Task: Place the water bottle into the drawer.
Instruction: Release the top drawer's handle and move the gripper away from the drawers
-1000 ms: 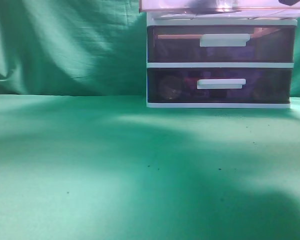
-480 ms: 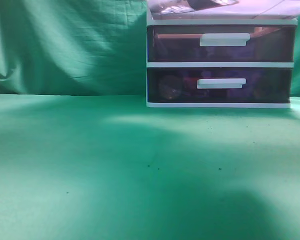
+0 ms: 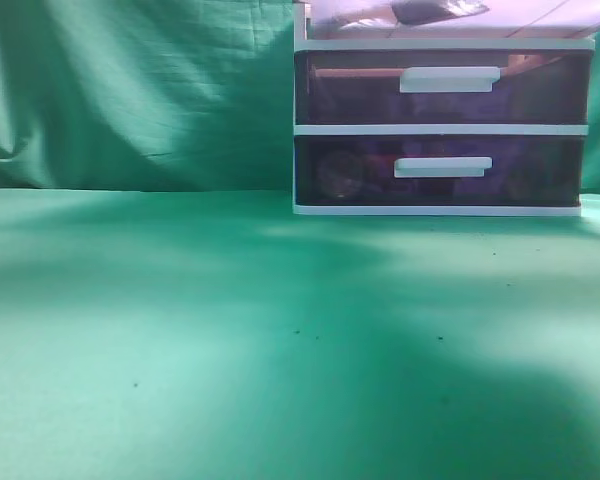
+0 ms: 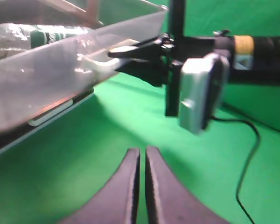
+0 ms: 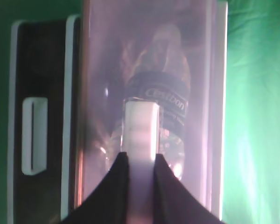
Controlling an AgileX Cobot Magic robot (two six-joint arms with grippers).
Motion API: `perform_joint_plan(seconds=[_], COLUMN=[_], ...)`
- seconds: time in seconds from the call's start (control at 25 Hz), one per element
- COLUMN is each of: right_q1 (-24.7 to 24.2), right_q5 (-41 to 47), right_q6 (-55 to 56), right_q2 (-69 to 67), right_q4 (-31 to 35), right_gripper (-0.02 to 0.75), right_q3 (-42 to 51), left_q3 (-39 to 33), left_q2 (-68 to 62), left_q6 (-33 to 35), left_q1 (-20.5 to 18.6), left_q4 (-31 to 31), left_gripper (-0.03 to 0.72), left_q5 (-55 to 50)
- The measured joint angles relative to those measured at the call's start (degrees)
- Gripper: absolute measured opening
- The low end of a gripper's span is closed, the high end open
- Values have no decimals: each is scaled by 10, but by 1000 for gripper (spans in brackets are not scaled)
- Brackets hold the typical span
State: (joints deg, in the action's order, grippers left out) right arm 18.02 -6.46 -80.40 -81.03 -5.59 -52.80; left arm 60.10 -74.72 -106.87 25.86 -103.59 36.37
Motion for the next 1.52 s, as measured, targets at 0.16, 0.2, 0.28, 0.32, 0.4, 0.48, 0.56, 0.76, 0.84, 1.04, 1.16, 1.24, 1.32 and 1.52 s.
perform_joint_plan(seconds=[0.16,0.2,0.28,0.32,0.4,0.48,0.56,0.76,0.84,1.04,1.16,1.24,1.32,1.52], right_q1=[-13,-13,-14,-14,-16,-17,-21,-35,-48,-58,-59,-60,-60,-62], right_q5=[-8,-13,-17,-18,-22,-27,-34,-46,-47,-44,-60,-64,-64,-68], right_q6=[0,0,0,0,0,0,0,-1,3,39,49,55,62,112], right_q2=[-34,-46,-69,-80,-104,-125,-151,-196,-210,-236,-246,-247,-247,-247], right_q4=[-11,-11,-11,-11,-11,-11,-11,-41,-50,-78,-87,-95,-99,-104], right_gripper=[97,97,97,97,97,97,97,97,97,97,97,97,97,209], right_q3=[-32,-41,-63,-73,-99,-122,-147,-196,-213,-250,-255,-255,-256,-259], left_q3=[-58,-72,-94,-106,-124,-133,-137,-137,-137,-137,-138,-138,-138,-138], left_q2=[59,69,86,90,95,95,95,95,95,95,96,96,96,96], left_q6=[-24,-27,-28,-31,-38,-43,-46,-58,-58,-58,-58,-58,-58,-58], left_q1=[0,0,0,0,0,0,0,0,0,0,0,0,0,0], left_q4=[0,0,0,0,0,0,0,0,0,0,0,0,0,0], left_gripper=[0,0,0,0,0,0,0,0,0,0,0,0,0,0], left_q5=[10,16,24,30,41,56,68,82,88,88,82,75,72,56])
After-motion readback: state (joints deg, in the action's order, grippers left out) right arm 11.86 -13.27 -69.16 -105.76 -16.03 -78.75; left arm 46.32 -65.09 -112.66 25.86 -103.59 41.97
